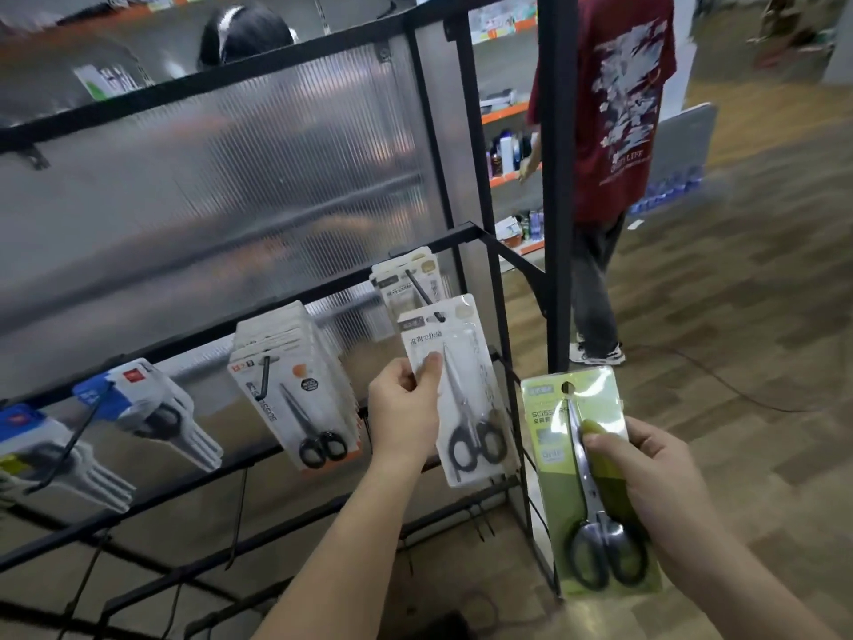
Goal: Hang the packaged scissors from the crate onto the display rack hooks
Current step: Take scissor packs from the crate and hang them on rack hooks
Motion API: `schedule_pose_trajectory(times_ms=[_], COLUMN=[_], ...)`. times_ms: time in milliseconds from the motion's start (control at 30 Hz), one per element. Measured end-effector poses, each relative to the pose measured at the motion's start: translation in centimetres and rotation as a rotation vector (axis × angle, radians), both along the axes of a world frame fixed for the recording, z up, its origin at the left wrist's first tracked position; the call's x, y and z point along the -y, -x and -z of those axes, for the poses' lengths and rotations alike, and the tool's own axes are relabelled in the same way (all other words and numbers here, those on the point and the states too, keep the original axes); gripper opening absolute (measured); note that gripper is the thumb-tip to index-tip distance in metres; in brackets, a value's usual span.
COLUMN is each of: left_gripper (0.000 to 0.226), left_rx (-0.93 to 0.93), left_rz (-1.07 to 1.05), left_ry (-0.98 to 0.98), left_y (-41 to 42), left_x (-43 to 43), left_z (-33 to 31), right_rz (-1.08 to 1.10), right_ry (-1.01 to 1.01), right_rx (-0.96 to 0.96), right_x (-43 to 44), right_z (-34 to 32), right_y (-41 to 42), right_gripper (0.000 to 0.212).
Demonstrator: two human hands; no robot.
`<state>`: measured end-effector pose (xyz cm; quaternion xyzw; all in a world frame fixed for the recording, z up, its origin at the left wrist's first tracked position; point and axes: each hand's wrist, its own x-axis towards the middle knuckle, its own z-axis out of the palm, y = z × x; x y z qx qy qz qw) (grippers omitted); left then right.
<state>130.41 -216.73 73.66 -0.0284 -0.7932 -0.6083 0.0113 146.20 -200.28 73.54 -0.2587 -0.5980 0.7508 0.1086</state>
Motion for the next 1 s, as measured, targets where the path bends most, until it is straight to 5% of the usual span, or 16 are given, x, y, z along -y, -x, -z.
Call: schedule_pose_trajectory(times_ms=[400,567,833,1000], left_gripper=[0.024,0.051,0.017,0.025], left_rx=[0.2,0.134,-0.289,-0.204], left_rz=[-0.071,0.151,0.039,-0.146], left_ry=[0.301,0.344,0.432,0.623], left_y=[8.8,3.0,-5.9,-7.8], left_x=[0.0,3.1,21.9,37.2], left_z=[-2.9,-2.9,-3.5,-3.5], right_rz=[-0.07,-0.118,-0.336,-0.494], right_ry=[0.021,-0.009,-0.174,-0.217], right_rx=[0.02,0.08,-0.013,-0.055], right_x=[2.7,5.5,17.3,30.2], right_z=[1.0,1.6,-0.7,-1.9], right_y=[0.5,1.5,5.1,6.4], right_gripper=[0.029,0.022,0.035,0.023])
